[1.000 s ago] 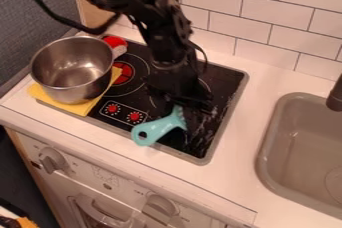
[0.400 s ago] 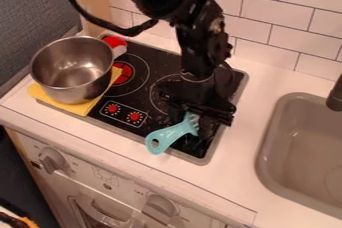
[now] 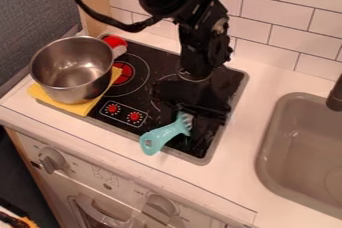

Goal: Put the blue brush to the bottom right burner

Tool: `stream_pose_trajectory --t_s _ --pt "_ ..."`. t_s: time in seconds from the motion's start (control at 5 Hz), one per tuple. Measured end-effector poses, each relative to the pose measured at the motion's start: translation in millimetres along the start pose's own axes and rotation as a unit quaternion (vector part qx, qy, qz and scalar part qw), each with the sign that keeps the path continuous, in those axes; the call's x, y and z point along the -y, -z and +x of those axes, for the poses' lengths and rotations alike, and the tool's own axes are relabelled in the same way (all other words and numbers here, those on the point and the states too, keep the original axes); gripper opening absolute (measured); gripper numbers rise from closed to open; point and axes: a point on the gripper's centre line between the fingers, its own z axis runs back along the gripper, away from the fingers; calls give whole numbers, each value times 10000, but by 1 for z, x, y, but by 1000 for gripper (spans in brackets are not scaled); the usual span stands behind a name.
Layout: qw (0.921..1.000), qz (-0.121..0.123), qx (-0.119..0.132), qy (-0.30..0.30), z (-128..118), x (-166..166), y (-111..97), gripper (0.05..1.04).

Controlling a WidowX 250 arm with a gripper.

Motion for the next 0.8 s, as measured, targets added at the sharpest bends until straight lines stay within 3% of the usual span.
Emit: stream_pose_trajectory --t_s 0.2,0.4,0.6,0.8 --pt "9998 -53 -173 -126 -6 1 0 954" --pt "9993 -359 -68 41 -3 -1 -13 1006" --pt "9980 -514 -94 344 -6 -6 -33 1001" --pt "9958 -569 36 720 -2 -23 -63 1001"
